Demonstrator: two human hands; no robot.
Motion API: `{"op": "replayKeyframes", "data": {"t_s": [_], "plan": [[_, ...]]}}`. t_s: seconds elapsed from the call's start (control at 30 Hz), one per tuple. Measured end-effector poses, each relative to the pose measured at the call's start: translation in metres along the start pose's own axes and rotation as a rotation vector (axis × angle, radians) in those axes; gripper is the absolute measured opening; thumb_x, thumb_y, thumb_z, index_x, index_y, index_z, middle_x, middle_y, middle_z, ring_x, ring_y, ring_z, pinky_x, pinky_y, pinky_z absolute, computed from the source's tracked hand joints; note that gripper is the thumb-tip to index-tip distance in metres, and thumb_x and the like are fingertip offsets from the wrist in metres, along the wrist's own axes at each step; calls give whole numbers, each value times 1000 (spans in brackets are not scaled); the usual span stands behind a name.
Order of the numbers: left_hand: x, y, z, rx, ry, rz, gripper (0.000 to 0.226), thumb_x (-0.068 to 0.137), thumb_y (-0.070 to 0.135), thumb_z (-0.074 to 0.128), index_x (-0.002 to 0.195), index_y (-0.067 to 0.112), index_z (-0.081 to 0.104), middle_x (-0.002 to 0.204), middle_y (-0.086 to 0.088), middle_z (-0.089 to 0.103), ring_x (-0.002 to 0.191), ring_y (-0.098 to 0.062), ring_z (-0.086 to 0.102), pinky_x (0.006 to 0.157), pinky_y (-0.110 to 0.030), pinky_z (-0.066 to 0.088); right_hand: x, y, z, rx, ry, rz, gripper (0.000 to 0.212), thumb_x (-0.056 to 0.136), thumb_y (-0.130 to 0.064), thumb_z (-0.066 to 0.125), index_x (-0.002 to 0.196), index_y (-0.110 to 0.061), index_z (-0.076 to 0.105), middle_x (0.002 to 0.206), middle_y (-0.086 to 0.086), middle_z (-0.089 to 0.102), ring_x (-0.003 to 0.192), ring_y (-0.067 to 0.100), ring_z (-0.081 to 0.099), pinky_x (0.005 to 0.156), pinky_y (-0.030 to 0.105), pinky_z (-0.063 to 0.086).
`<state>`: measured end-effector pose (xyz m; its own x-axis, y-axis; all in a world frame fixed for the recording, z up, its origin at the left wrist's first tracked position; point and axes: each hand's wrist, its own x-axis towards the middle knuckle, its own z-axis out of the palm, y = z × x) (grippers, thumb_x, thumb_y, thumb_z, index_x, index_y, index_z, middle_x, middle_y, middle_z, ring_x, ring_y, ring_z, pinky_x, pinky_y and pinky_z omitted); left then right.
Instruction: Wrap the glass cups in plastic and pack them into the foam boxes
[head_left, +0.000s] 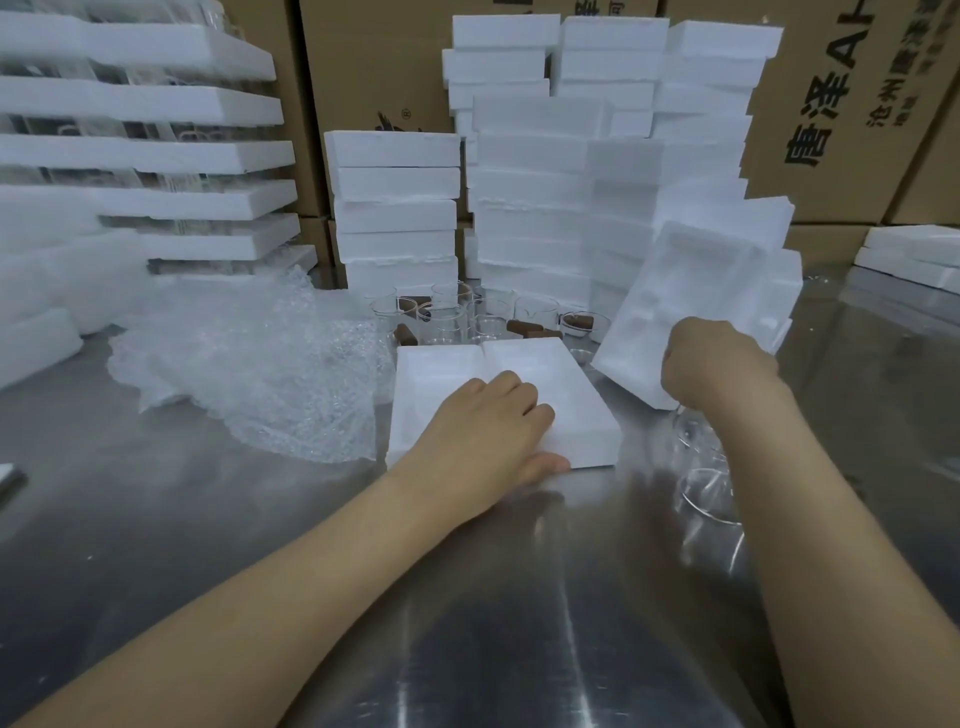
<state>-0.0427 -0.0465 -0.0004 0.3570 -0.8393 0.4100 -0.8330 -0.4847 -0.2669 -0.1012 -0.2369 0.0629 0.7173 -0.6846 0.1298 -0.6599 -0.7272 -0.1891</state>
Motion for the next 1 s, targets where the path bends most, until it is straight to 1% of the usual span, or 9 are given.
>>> {"op": "replayKeyframes", "data": {"t_s": [0.13,0.23,0.37,0.47,0.57,0.67,0.77,0.87,1.0], "plan": [[2,-3,2,86,-37,44,56,95,61,33,106,12,56,105,-3,54,102,-23,45,77,-30,26,-4,-2,-14,77,24,-36,24,85,-2,45,104,-8,58,101,12,56,91,33,51,79,35,42],[4,-3,3,109,-59,47,57,95,61,32,107,10,55,106,-5,54,102,-24,46,80,-32,28,-11,0,-31,226,109,-86,24,82,0,47,97,-11,61,106,15,61,98,35,57,86,39,49],[2,-2,-2,60,-58,28,65,91,68,28,110,12,57,108,-2,54,102,-22,46,84,-31,32,-23,-2,-43,501,298,-263,32,77,5,48,77,-26,57,105,5,57,87,29,62,66,27,46],[-2,1,-13,-403,227,-149,59,95,61,28,113,15,60,111,2,57,103,-15,50,84,-31,40,-26,-13,-44,852,323,-442,33,79,5,55,80,-28,59,102,6,60,63,1,60,47,7,36],[3,0,-28,-1004,462,-462,53,94,60,29,122,24,54,113,13,53,100,3,52,76,-19,50,-30,-32,-32,1139,231,-602,36,81,7,61,84,-29,59,109,2,61,72,7,63,62,10,43],[10,-5,-39,-1393,452,-617,68,80,69,38,130,25,47,116,17,53,105,3,56,75,-17,55,-37,-52,-11,1308,128,-693,34,82,8,64,91,-25,60,106,-3,60,74,11,65,69,14,47],[13,-11,-36,-1634,380,-685,55,90,54,50,132,19,41,127,8,51,111,-5,59,87,-27,56,-42,-65,6,1369,90,-726,30,83,-1,67,94,-28,61,101,-9,60,73,6,67,73,15,51],[14,-21,-35,-1858,453,-766,45,96,44,49,126,12,42,121,-4,56,94,-14,66,69,-21,55,-39,-68,14,1433,41,-766,21,91,-5,59,99,-25,61,101,-6,63,86,14,70,86,24,53],[10,-40,-37,-2350,483,-922,45,96,46,48,113,4,49,97,-13,62,65,-22,66,53,-20,46,-28,-65,23,1412,83,-607,24,98,-13,47,105,-32,60,110,-10,60,102,10,61,96,33,48]]}}
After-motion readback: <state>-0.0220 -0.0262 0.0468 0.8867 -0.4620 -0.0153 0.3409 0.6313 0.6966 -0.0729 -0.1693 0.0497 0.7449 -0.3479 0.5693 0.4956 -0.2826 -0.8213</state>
